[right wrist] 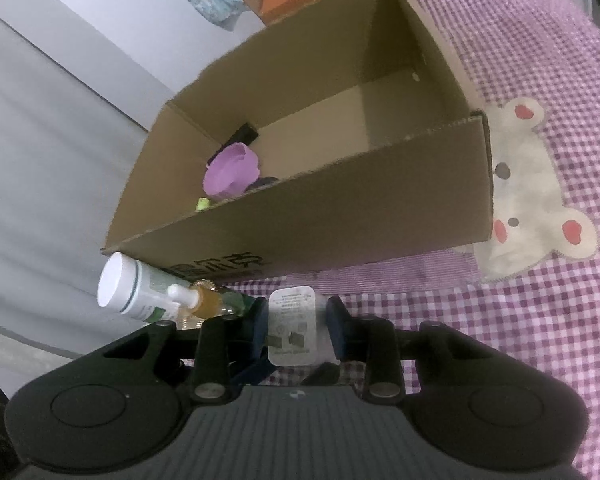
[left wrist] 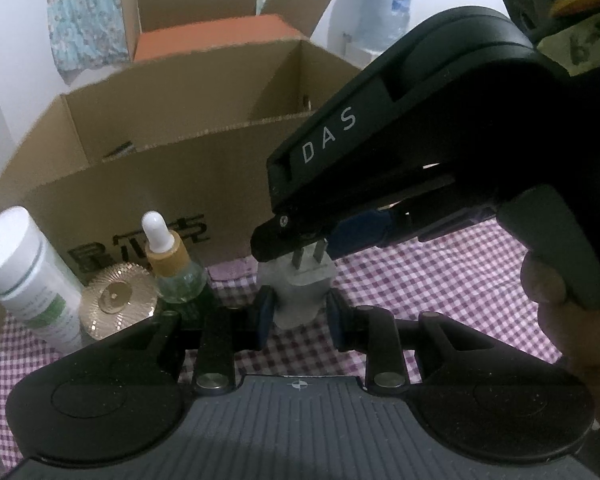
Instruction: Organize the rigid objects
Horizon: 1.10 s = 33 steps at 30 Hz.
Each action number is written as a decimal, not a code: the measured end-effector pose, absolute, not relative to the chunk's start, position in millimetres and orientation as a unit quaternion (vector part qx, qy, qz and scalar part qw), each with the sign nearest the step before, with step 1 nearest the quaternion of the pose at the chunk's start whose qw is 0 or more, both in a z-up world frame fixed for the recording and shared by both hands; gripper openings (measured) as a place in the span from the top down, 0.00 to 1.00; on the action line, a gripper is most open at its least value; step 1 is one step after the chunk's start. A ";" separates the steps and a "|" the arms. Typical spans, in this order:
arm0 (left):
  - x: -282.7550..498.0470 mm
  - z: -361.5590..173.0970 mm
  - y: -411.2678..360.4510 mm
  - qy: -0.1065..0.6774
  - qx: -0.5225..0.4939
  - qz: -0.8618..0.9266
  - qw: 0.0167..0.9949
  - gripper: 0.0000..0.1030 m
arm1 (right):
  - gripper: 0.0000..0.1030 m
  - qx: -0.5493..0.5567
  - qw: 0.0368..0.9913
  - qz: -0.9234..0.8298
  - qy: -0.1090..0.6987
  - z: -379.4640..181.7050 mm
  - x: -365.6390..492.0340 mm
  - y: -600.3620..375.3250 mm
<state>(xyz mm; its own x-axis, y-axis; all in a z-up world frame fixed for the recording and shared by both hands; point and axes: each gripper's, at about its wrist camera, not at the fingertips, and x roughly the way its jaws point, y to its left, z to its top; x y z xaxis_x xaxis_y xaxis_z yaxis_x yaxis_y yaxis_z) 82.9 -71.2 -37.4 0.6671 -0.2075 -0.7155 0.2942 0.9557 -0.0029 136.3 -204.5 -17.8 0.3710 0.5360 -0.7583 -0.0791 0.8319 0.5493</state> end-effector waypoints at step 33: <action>55.0 -17.7 -52.4 0.368 0.042 -0.167 0.914 0.79 | 0.84 0.243 0.807 0.206 0.498 5.2 118.5 -222.6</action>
